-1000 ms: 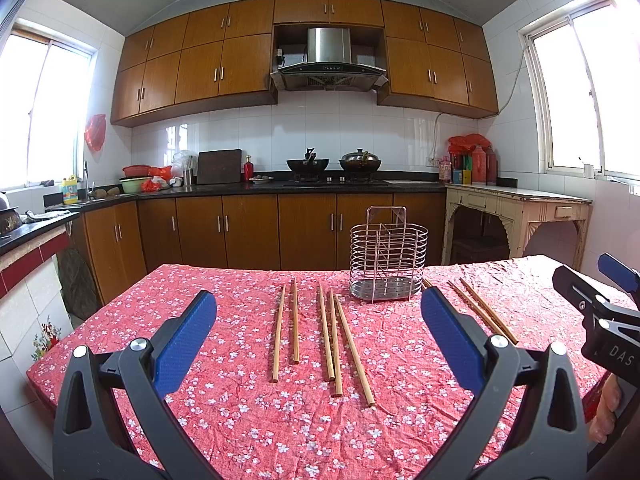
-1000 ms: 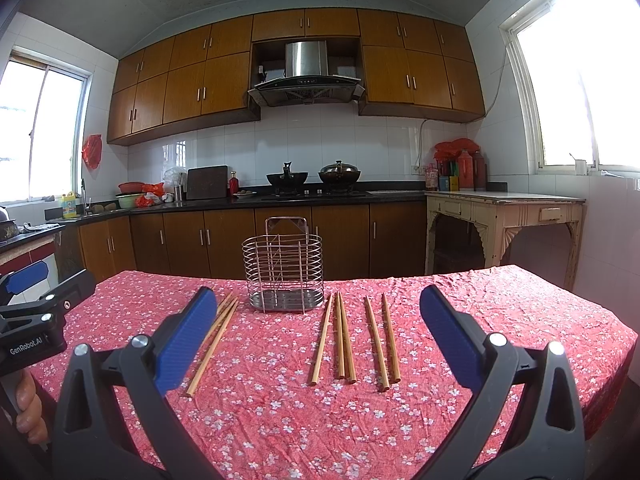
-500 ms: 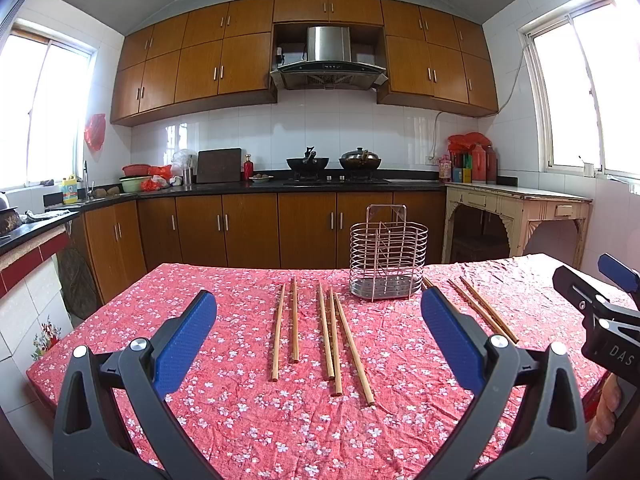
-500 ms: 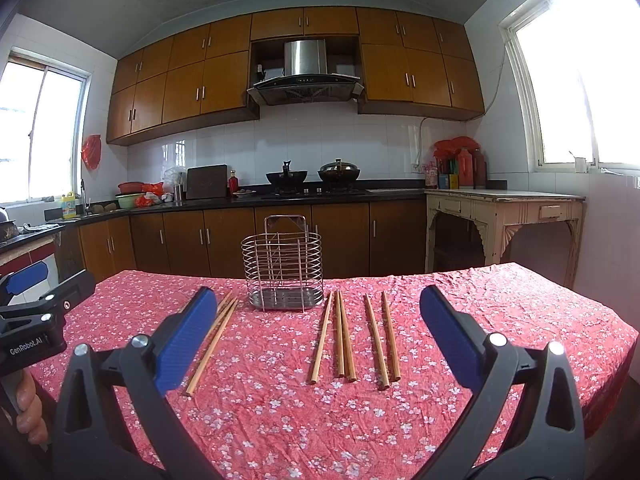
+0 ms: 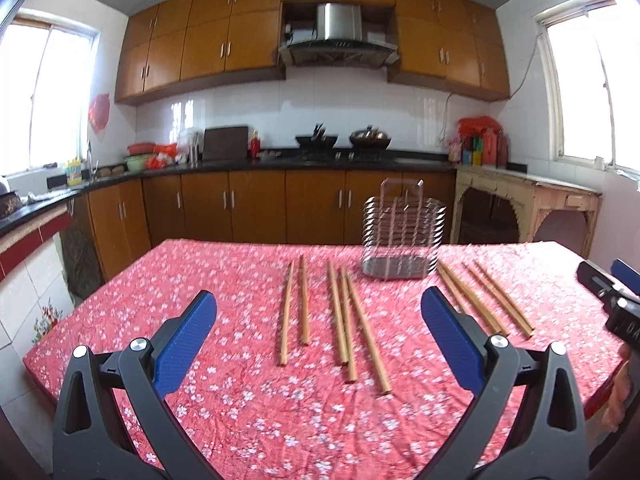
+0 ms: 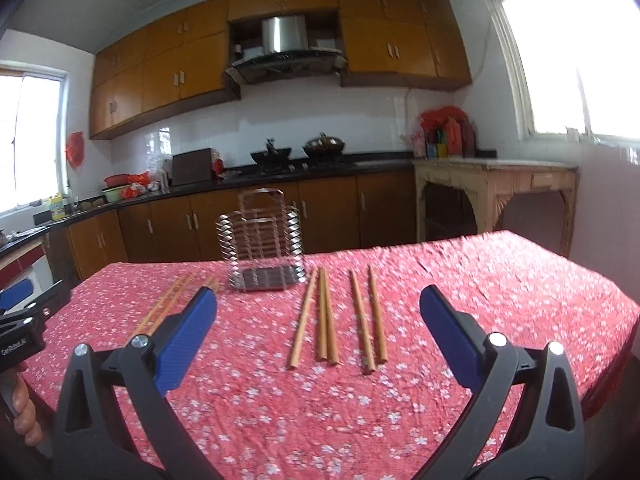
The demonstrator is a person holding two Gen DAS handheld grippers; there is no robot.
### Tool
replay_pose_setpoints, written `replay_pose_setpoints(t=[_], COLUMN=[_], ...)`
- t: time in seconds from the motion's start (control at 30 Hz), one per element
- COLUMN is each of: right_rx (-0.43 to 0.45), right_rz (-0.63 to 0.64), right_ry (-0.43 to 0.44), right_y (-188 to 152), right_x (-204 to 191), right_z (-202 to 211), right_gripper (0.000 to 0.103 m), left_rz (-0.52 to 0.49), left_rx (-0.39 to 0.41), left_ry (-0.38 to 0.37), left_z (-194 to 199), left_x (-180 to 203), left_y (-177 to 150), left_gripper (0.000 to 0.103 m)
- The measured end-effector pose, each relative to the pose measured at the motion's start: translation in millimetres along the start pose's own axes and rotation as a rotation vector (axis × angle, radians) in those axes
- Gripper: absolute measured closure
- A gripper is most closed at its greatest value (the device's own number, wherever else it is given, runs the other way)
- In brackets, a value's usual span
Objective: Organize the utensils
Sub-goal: 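Close the right tool on a wooden chopstick while the left tool grasps another chopstick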
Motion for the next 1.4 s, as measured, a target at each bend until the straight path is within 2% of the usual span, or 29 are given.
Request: replay_pose_setpoints(t=[0.23,0.3,0.37,0.4,0.47,0.57,0.7,0.77,0.8,0.87,0.93,1.03,1.17,1.4], right_rx=[-0.183,-0.253,-0.339,-0.372,-0.437,-0.516,-0.56,-0.6,-0.616,-0.598,-0.6,-0.603,-0.606,-0.612], right_rz=[-0.11,-0.127,-0.118,-0.11,-0.092,-0.084,-0.052,-0.035,-0.036,-0.037,-0.056,-0.056,-0.042,-0.01], right_ry=[-0.076,-0.091,-0.106,-0.11,-0.093,-0.078,-0.095,-0.101,-0.098,-0.11,-0.107,-0.104,-0.109,-0.119], right_y=[0.0,1.0,0.6,-0.5,-4.0,-10.8,-18.5,-26.4,-29.9,-32.0,-32.3,-34.1,-34.3,-30.2], right_x=[45.3,57.1,62.6,65.1,68.1,68.3,66.4,64.4,64.8,68.0,72.4,72.2,71.7,75.1], right_z=[-59.0,-81.8,-105.0,-115.3,-135.8,-159.0,-178.0,-186.6,-193.2,-194.0,-195.9,-199.6,-199.6,-200.6], right_gripper=[0.006,0.017,0.036,0.041,0.057,0.066,0.067,0.08,0.084,0.091,0.093,0.093,0.093,0.094], left_rz=[0.025,0.024,0.022,0.024,0.032,0.029,0.036,0.034,0.035,0.029,0.024,0.012,0.018,0.035], left_rx=[-0.136,-0.179,-0.239,-0.26,-0.31,-0.353,-0.402,-0.434,-0.44,-0.465,-0.485,-0.519,-0.579,-0.582], left_ry=[0.048,0.06,0.072,0.069,0.055,0.042,-0.001,-0.021,-0.025,-0.034,-0.045,-0.047,-0.013,0.059], left_z=[-38.7,-51.5,-67.9,-73.1,-84.2,-91.8,-102.6,-105.8,-108.8,-112.5,-119.5,-130.6,-150.9,-155.7], left_x=[-28.0,-36.5,-45.8,-49.5,-57.2,-61.8,-63.2,-62.0,-61.4,-58.5,-54.7,-48.4,-45.4,-50.2], left_y=[-3.6,-4.1,-5.9,-7.2,-10.4,-16.7,-22.8,-26.4,-26.0,-27.6,-27.8,-27.0,-27.2,-26.2], left_gripper=[0.002,0.002,0.004,0.007,0.02,0.029,0.036,0.041,0.041,0.048,0.051,0.061,0.077,0.095])
Point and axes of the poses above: each gripper's, at about its wrist camera, not at the fingertips, and z roughly against the way its jaws point, x to its right, y to its top, the point moved 5 cm from there along -z, roughly the way its jaws point, and after that the axes turned 11 degrees about -x, right-handed, at the moved point
